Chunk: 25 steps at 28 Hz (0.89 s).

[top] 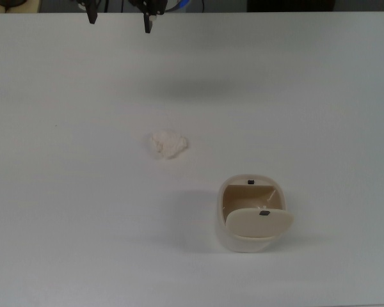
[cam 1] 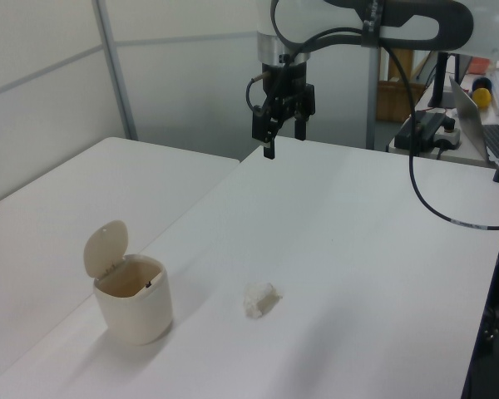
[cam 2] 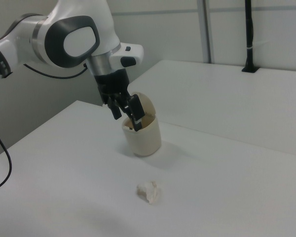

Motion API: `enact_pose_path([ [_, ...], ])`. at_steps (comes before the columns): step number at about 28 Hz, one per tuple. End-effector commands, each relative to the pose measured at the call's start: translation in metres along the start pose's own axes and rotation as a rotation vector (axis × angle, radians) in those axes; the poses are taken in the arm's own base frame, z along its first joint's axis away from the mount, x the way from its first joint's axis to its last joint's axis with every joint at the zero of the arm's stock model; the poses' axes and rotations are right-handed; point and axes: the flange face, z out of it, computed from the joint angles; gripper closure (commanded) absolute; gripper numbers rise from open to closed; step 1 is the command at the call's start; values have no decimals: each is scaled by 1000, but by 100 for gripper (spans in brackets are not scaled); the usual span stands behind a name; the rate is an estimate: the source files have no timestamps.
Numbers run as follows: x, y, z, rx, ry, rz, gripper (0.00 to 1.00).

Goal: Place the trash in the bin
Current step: 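Move the open gripper down toward the crumpled white paper ball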

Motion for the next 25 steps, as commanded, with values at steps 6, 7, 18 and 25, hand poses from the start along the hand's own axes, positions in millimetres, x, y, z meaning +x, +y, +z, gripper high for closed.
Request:
enact_pose_path([
  [6, 12, -45, 59, -24, -81, -95, 0],
  [7, 14, -46, 63, -23, -89, -96, 0],
  [18, 27, -79, 148, -48, -183, -142, 0],
  [25, 30, -90, 213, -43, -188, -206, 0],
])
